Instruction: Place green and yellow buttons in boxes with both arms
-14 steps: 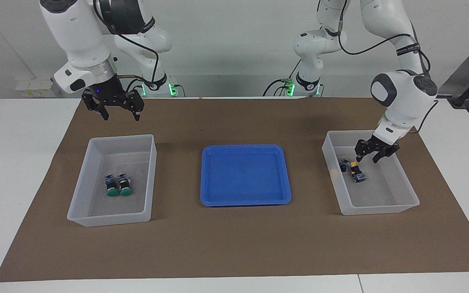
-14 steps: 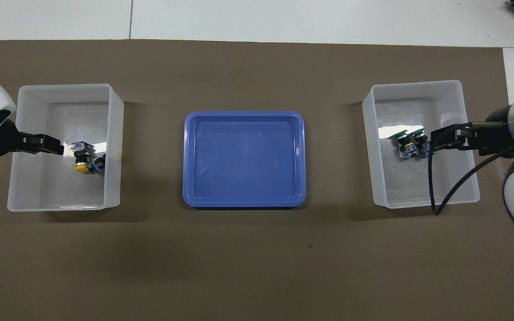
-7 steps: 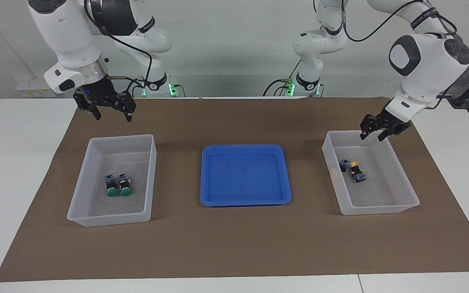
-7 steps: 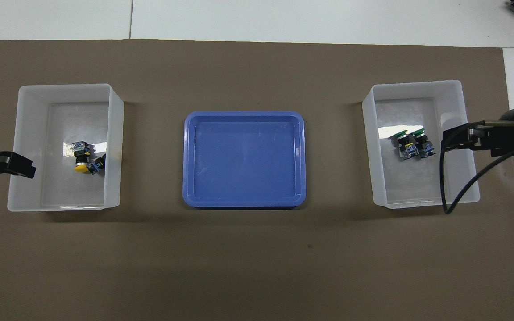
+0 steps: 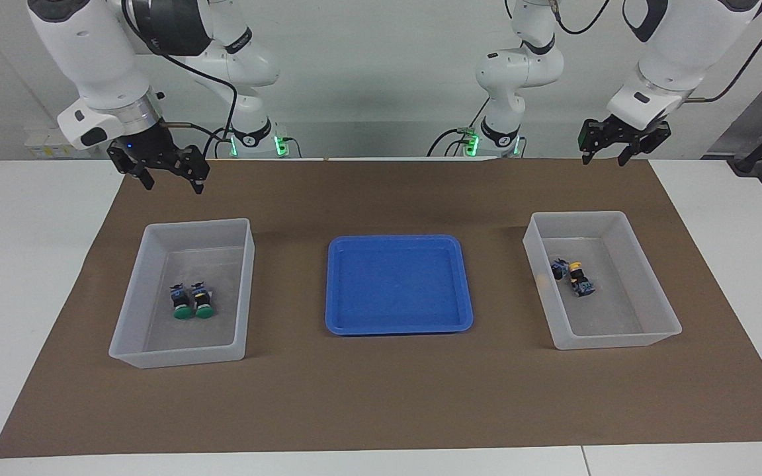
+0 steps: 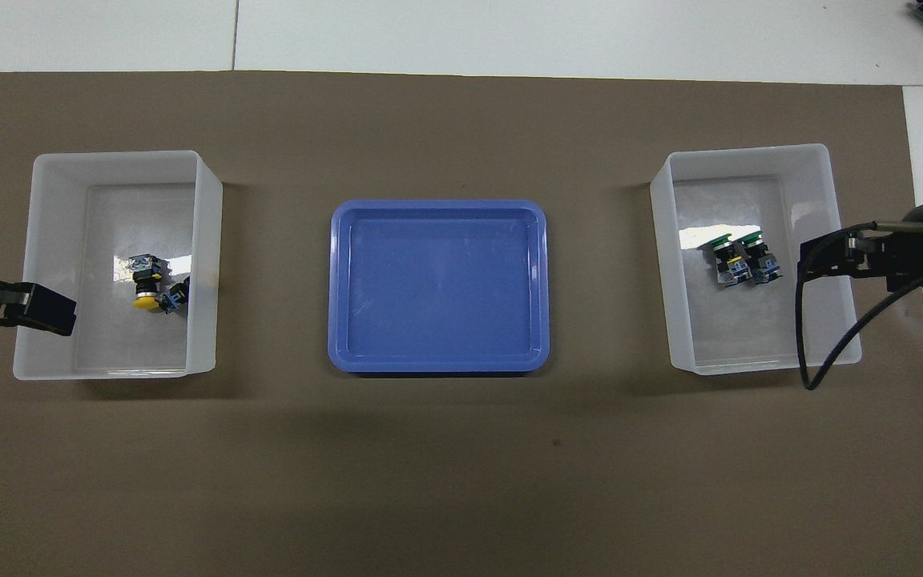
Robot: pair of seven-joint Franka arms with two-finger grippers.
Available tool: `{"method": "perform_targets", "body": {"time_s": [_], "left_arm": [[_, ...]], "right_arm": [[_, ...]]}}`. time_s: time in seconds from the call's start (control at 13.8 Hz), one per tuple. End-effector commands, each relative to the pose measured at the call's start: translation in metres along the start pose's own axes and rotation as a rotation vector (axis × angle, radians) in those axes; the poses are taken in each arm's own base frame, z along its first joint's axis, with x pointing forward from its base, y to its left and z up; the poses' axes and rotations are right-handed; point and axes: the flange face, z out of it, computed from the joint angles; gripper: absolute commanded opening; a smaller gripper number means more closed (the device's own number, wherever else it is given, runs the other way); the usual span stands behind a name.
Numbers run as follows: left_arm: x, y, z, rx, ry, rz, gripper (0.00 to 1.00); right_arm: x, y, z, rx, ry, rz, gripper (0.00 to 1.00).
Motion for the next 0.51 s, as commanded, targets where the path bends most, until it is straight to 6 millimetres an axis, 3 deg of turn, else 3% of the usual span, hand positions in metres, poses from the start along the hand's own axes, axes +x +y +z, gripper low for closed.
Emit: {"method": "perform_targets", "body": {"time_s": [0.0,0.44], "left_arm": [[-0.002,-0.004,-0.005,0.023,0.04,-0.014,1.0],[0.011,-0.002,0.004,0.023,0.13,-0.007,1.0]], "right_arm": [[-0.004,0.003,-0.001,0.003,-0.01,0.009,1.0],[-0.004,0.003,-0.001,0.003,-0.01,-0.002,1.0]]}}
